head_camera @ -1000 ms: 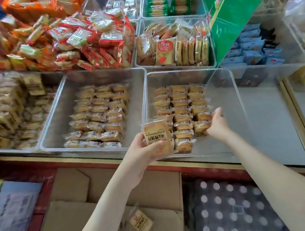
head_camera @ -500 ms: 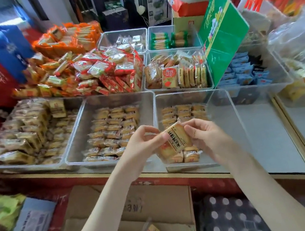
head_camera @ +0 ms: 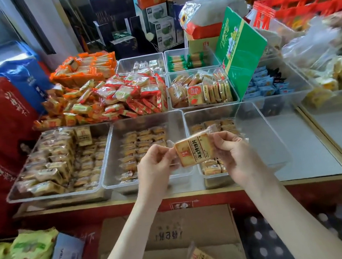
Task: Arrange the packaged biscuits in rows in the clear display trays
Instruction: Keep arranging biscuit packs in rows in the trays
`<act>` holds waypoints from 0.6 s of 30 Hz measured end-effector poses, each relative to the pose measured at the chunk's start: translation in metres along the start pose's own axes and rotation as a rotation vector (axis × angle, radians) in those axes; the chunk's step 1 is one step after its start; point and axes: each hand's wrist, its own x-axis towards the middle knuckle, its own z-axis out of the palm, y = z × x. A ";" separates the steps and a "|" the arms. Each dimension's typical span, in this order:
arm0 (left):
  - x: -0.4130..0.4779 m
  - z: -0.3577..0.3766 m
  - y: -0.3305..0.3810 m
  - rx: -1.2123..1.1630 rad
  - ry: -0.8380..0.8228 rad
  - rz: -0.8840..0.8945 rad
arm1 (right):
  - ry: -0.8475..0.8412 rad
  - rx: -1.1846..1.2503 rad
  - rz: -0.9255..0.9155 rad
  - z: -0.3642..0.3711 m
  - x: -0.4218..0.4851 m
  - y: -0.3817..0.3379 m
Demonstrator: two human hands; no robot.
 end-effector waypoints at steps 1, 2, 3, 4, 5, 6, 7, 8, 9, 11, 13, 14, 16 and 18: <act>0.000 -0.005 0.001 0.093 0.027 0.050 | 0.009 -0.003 -0.013 0.002 -0.003 0.002; 0.000 -0.010 0.002 0.150 0.045 0.084 | 0.021 -0.003 -0.027 0.004 -0.006 0.004; 0.001 -0.016 0.003 0.183 0.051 0.103 | 0.029 -0.008 -0.046 0.007 -0.010 0.006; 0.002 -0.020 0.002 0.192 0.043 0.108 | 0.033 -0.019 -0.076 0.010 -0.013 0.009; 0.004 -0.023 0.002 0.186 0.021 0.094 | 0.039 -0.052 -0.125 0.013 -0.016 0.012; 0.005 -0.025 0.004 0.175 -0.010 0.059 | 0.052 -0.121 -0.194 0.016 -0.019 0.015; 0.005 -0.026 0.005 0.166 -0.050 0.002 | 0.075 -0.225 -0.282 0.018 -0.021 0.019; 0.004 -0.026 0.008 0.144 -0.099 -0.075 | 0.109 -0.348 -0.389 0.021 -0.024 0.022; 0.002 -0.025 0.010 0.087 -0.163 -0.178 | 0.142 -0.478 -0.521 0.023 -0.025 0.026; -0.005 -0.023 0.017 -0.162 -0.335 -0.392 | 0.134 -0.710 -0.822 0.023 -0.026 0.036; -0.012 -0.024 0.018 -0.419 -0.459 -0.473 | 0.012 -0.892 -1.029 0.022 -0.028 0.047; -0.013 -0.025 0.016 -0.484 -0.487 -0.449 | -0.085 -0.958 -1.066 0.021 -0.030 0.052; -0.014 -0.027 0.011 -0.495 -0.478 -0.372 | -0.240 -1.033 -1.039 0.017 -0.035 0.060; -0.013 -0.029 0.002 -0.428 -0.425 -0.337 | -0.265 -1.035 -0.887 0.014 -0.042 0.056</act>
